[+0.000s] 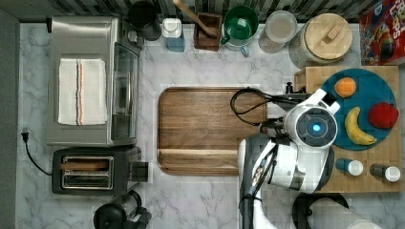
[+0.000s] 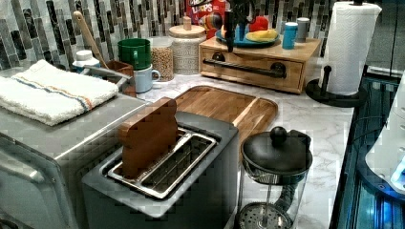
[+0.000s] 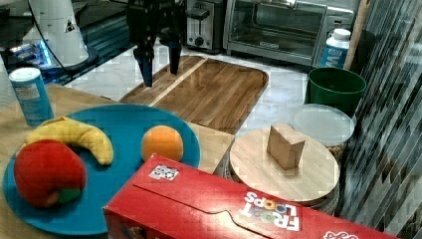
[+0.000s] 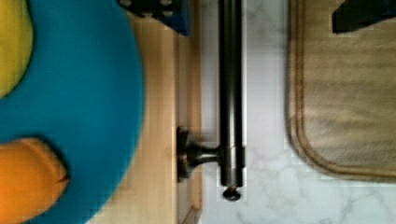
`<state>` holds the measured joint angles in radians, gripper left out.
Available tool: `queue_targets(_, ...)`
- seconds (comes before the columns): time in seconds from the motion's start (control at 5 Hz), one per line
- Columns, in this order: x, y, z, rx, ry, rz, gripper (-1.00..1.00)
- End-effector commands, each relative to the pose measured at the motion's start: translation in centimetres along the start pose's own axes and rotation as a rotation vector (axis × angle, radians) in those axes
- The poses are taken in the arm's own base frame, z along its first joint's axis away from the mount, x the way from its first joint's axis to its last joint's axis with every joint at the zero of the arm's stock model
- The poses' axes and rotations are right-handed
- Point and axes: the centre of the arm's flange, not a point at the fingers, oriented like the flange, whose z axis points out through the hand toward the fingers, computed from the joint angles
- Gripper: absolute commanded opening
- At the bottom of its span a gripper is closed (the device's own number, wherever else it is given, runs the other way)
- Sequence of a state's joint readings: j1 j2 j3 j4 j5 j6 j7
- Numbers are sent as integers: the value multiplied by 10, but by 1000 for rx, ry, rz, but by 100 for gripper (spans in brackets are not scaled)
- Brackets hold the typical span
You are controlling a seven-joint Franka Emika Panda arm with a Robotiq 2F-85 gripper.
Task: Open the drawer.
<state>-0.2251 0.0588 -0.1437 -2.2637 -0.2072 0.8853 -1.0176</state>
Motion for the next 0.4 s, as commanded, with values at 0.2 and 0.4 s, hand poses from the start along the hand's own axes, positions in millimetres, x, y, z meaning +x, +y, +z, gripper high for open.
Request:
queue_targets(0.2,-4,-18,30,25,34,-42,100)
queue_targets(0.4,-8,-19,38,10,44,-33,100)
